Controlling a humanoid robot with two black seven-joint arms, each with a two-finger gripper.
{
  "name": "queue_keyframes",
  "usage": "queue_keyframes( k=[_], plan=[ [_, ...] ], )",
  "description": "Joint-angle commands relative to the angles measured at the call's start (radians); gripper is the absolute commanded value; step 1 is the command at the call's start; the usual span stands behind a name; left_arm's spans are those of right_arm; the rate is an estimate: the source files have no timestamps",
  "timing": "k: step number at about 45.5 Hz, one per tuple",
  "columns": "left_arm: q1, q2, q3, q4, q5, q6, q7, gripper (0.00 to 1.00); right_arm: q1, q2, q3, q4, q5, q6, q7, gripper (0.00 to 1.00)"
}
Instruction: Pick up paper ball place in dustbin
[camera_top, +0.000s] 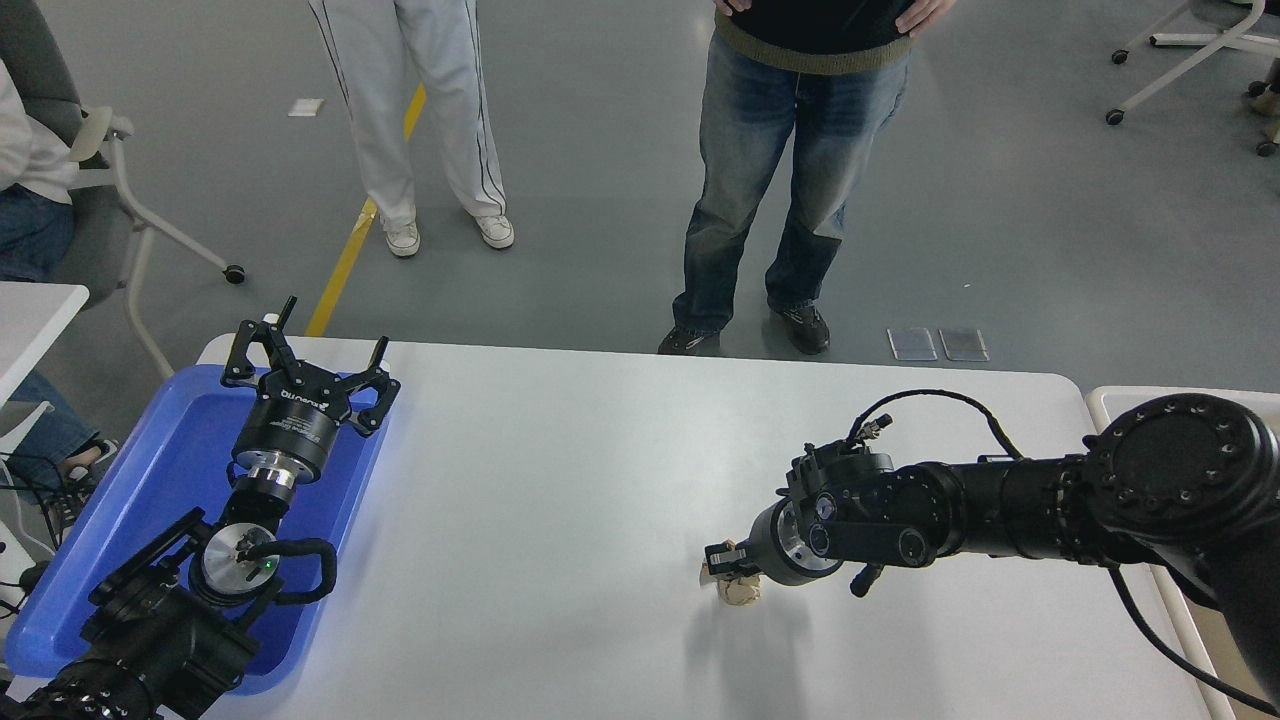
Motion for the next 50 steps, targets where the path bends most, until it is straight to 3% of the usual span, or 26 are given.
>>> queue_keyframes(
  k=[1,5,18,32,50],
  plan=[
    [0.000,0.000,0.000,0.000,0.000,0.000,0.000,1.00,0.097,0.000,-0.004,0.089,0.000,0.081,-0.016,0.00],
    [0.000,0.000,0.000,0.000,0.000,0.001,0.000,1.00,0.150,-0.005,-0.007,0.123,0.001,0.131,-0.016,0.00],
    [0.000,0.000,0.000,0.000,-0.001,0.000,0.000,1.00,0.341,-0.195,-0.027,0.270,0.030,0.330,-0.020,0.00],
    [0.000,0.000,0.000,0.000,-0.001,0.001,0.000,1.00,0.553,-0.314,-0.099,0.319,0.070,0.488,-0.021,0.00],
    [0.000,0.000,0.000,0.000,-0.001,0.001,0.000,1.00,0.759,-0.390,-0.163,0.341,0.086,0.490,-0.021,0.00]
  ],
)
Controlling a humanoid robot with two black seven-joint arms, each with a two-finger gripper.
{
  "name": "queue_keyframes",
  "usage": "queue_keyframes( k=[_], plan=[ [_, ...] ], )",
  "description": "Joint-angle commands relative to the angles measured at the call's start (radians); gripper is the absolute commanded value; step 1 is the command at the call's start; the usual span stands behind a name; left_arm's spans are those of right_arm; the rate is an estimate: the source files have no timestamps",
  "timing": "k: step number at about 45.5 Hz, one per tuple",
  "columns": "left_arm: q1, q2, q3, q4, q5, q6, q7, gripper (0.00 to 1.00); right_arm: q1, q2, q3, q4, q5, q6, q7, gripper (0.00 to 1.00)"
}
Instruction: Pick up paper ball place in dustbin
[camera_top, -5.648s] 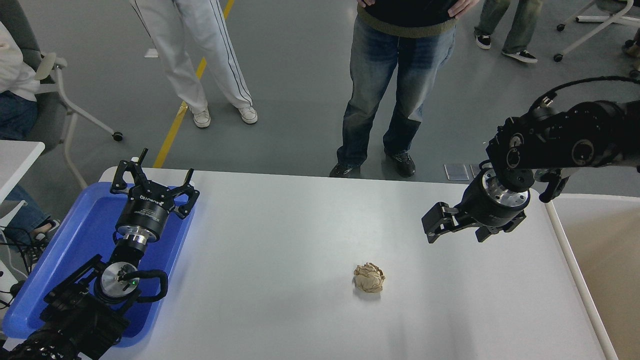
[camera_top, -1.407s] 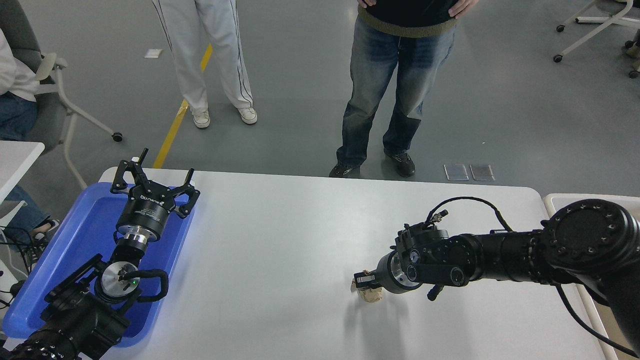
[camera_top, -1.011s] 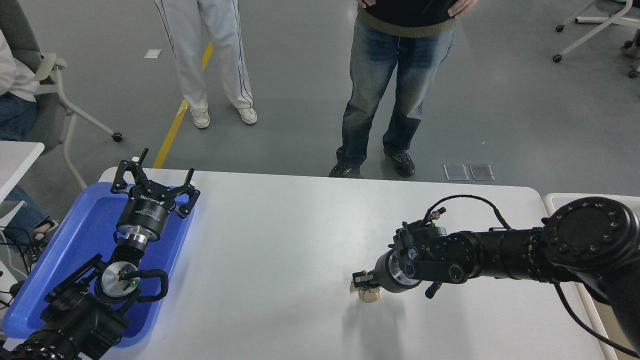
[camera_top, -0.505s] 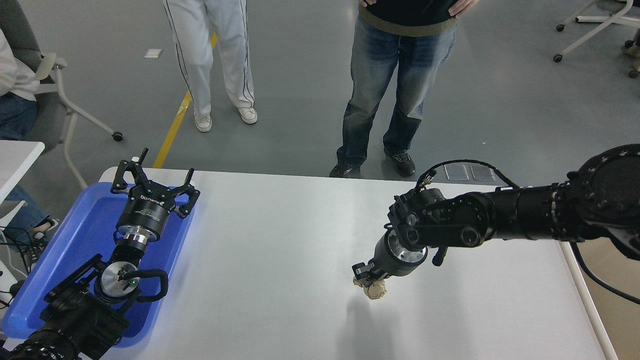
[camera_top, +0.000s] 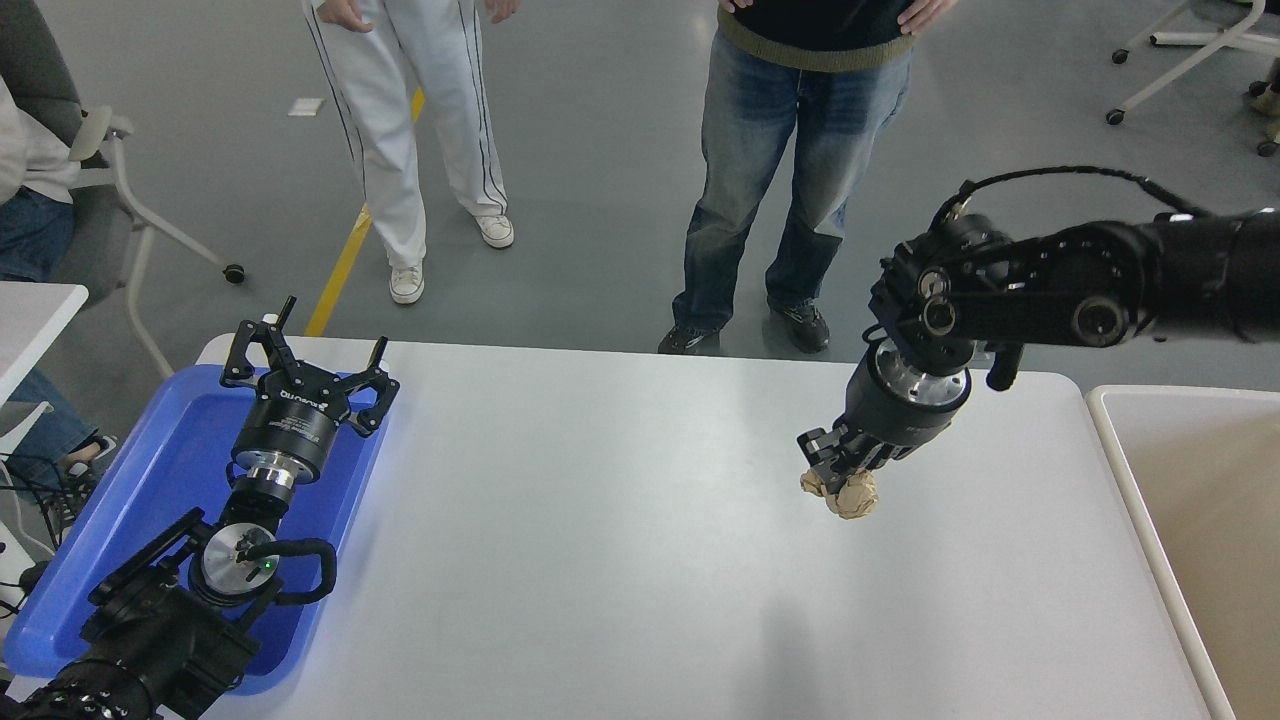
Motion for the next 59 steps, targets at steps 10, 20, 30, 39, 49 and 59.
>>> queue_keyframes(
  k=[10,20,30,39,49,59],
  plan=[
    [0.000,0.000,0.000,0.000,0.000,0.000,-0.001,1.00,0.163,-0.060,-0.040,0.034,0.023,0.020,0.000,0.00],
    [0.000,0.000,0.000,0.000,0.000,0.000,-0.001,1.00,0.189,-0.069,-0.041,0.035,0.028,0.020,0.000,0.00],
    [0.000,0.000,0.000,0.000,0.000,0.000,-0.001,1.00,0.200,-0.078,-0.069,0.035,0.031,0.020,0.000,0.00],
    [0.000,0.000,0.000,0.000,0.000,0.000,-0.001,1.00,0.231,-0.121,-0.096,0.035,0.029,0.020,0.000,0.00],
    [0.000,0.000,0.000,0.000,0.000,0.000,-0.001,1.00,0.242,-0.172,-0.182,0.024,0.026,0.020,0.000,0.00],
    [0.002,0.000,0.000,0.000,0.000,0.000,-0.001,1.00,0.261,-0.320,-0.285,0.026,0.023,0.020,-0.005,0.00]
  ],
)
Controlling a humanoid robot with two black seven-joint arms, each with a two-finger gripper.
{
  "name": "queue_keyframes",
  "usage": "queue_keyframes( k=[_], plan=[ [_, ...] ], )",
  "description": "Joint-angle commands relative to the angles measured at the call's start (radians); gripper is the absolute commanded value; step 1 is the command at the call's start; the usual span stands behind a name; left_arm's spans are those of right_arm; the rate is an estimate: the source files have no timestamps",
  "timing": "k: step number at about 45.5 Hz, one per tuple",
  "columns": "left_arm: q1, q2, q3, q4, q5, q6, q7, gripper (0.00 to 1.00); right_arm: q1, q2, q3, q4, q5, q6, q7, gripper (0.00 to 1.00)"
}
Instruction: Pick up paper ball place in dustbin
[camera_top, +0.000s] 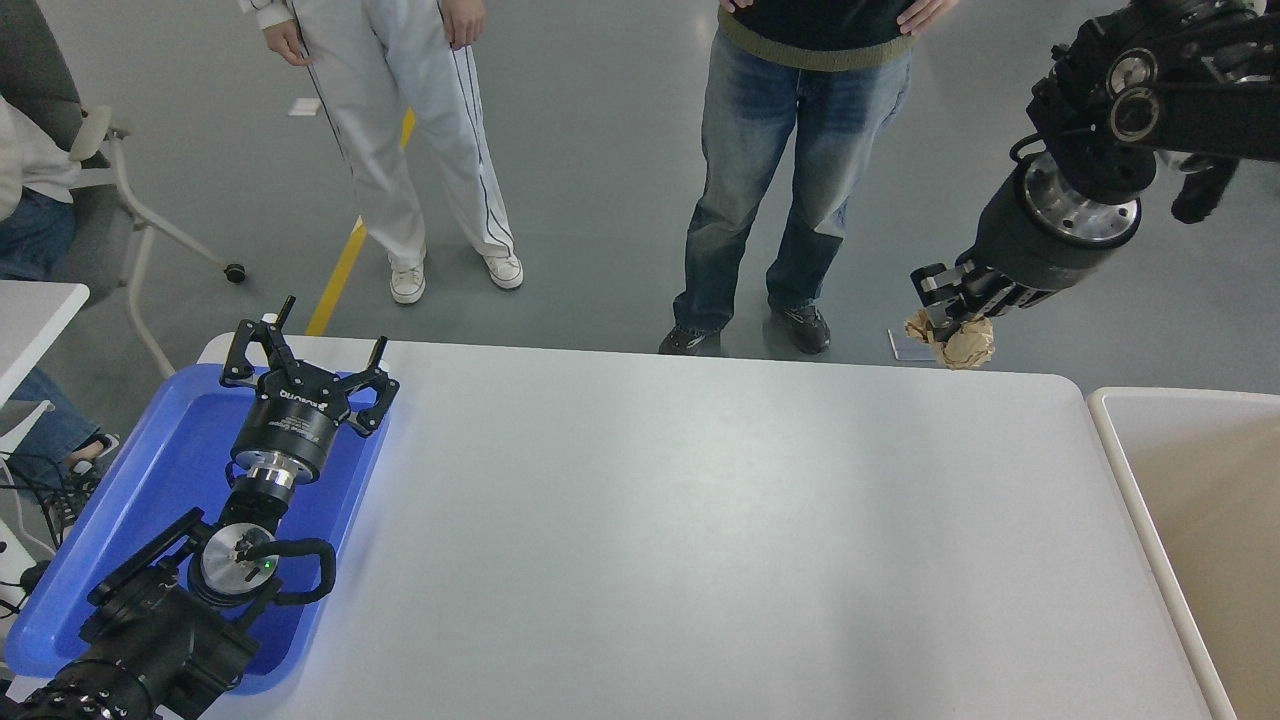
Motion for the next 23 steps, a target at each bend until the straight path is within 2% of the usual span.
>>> queue_keyframes(
  k=[1,9,15,23],
  plan=[
    [0.000,0.000,0.000,0.000,0.000,0.000,0.000,1.00,0.029,-0.149,-0.091,-0.001,-0.003,0.000,-0.008,0.00],
    [0.002,0.000,0.000,0.000,0.001,0.000,0.000,1.00,0.073,-0.282,-0.106,-0.002,-0.013,0.000,-0.034,0.00],
    [0.002,0.000,0.000,0.000,0.000,0.000,0.000,1.00,0.073,-0.372,-0.112,-0.002,-0.050,0.000,-0.077,0.00],
    [0.002,0.000,0.000,0.000,0.001,0.000,0.000,1.00,0.064,-0.465,-0.160,-0.004,-0.082,0.000,-0.083,0.00]
  ],
)
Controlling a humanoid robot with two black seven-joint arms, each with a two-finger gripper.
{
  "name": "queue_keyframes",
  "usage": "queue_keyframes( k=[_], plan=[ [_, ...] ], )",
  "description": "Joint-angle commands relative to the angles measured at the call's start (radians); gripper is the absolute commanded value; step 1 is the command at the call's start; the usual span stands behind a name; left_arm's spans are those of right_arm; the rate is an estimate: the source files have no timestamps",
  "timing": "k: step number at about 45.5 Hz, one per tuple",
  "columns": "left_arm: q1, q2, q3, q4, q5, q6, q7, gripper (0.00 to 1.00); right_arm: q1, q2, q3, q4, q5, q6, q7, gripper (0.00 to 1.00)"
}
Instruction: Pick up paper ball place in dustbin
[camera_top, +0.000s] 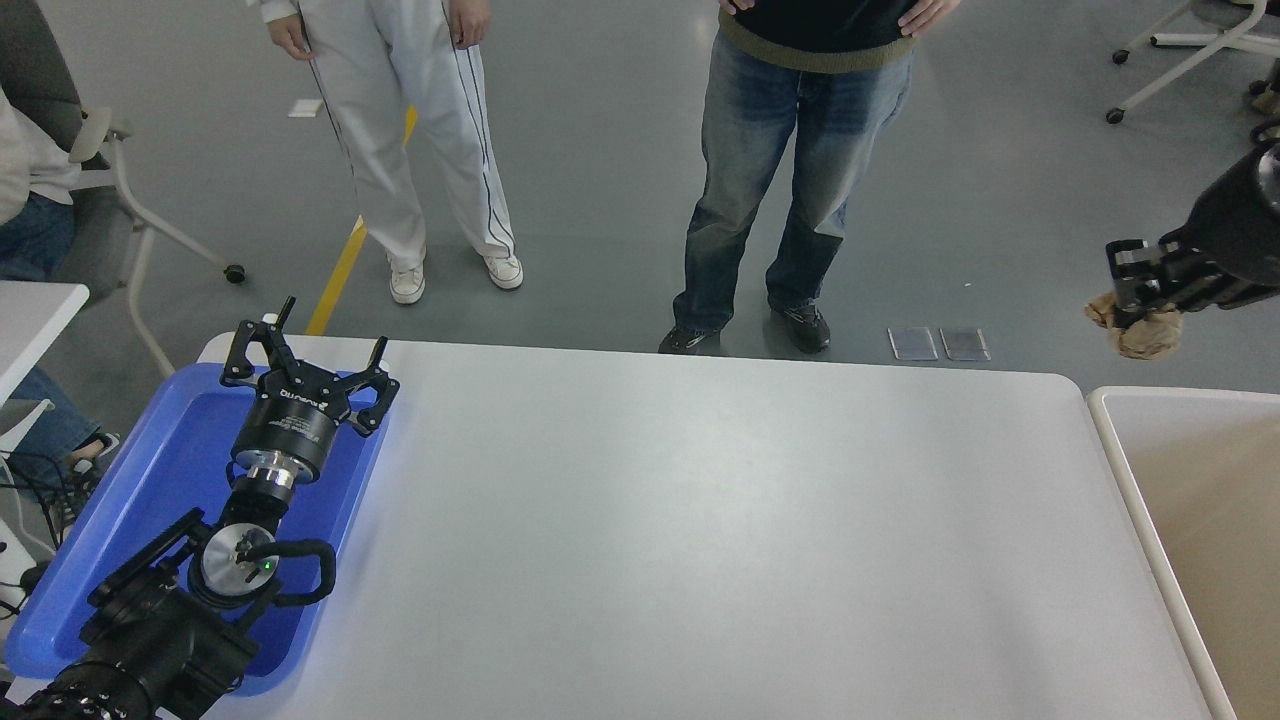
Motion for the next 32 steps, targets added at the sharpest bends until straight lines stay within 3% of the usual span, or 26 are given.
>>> queue_keyframes(
  k=[1,19,32],
  plan=[
    [0.000,0.000,0.000,0.000,0.001,0.000,0.000,1.00,0.004,-0.155,-0.052,-0.001,-0.035,0.000,-0.025,0.00],
    [0.000,0.000,0.000,0.000,0.001,0.001,0.000,1.00,-0.005,-0.364,-0.080,-0.036,-0.164,0.000,-0.032,0.00],
    [-0.001,0.000,0.000,0.000,0.000,0.000,0.000,1.00,-0.212,-0.367,-0.044,-0.156,-0.187,0.000,-0.033,0.00]
  ],
)
